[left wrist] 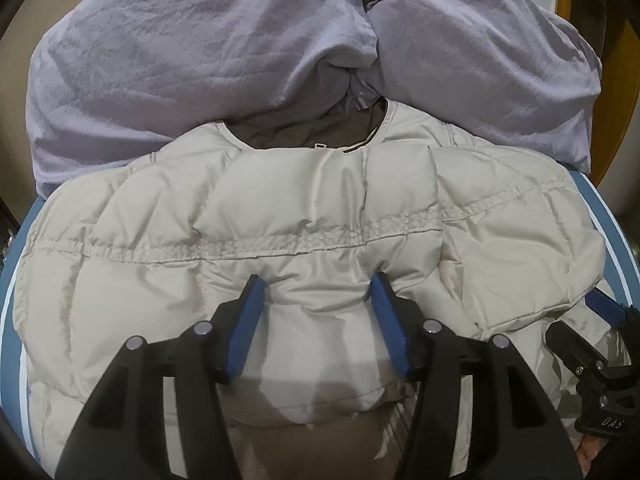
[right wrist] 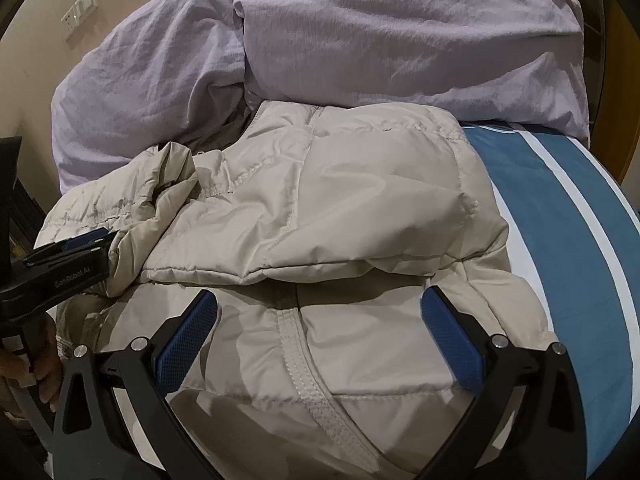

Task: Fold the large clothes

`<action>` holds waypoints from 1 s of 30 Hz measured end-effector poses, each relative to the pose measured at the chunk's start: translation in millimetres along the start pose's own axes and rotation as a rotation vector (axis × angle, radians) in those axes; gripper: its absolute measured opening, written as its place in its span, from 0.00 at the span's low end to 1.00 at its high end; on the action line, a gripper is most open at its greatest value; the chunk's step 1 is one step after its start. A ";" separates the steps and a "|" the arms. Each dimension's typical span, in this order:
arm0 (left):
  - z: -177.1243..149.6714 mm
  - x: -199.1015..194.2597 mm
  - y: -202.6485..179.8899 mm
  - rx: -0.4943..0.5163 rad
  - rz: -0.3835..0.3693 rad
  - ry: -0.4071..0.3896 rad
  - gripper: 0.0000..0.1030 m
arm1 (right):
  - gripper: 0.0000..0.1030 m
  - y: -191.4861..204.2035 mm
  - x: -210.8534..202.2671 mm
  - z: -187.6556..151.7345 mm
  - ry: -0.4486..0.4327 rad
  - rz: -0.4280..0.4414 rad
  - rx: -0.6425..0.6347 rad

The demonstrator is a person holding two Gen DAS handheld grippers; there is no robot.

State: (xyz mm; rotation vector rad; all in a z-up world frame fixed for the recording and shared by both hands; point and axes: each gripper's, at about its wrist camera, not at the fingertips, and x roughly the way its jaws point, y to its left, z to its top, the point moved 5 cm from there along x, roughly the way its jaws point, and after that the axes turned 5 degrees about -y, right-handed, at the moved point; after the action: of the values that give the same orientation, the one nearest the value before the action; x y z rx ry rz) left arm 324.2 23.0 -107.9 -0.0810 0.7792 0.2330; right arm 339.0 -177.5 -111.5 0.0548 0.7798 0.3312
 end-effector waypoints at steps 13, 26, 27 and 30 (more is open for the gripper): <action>-10.3 -61.9 21.8 0.025 -0.005 -0.114 0.82 | 0.99 5.3 -23.0 0.6 -0.025 -0.054 -0.056; -69.0 -133.1 105.5 -0.069 0.092 -0.151 0.98 | 0.99 -2.1 -66.6 -13.8 -0.035 -0.060 -0.090; -75.9 -135.7 112.0 -0.073 0.102 -0.140 0.98 | 0.99 -3.4 -69.5 -16.3 -0.032 -0.069 -0.100; -89.5 -142.4 124.6 -0.105 0.105 -0.125 0.98 | 0.99 -8.1 -78.9 -24.8 -0.024 -0.096 -0.129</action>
State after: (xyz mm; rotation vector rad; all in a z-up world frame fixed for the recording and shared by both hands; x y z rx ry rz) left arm 135.2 104.5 -69.5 -0.1233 0.6472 0.3757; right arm 271.6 -211.7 -76.8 -0.0996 0.7329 0.2882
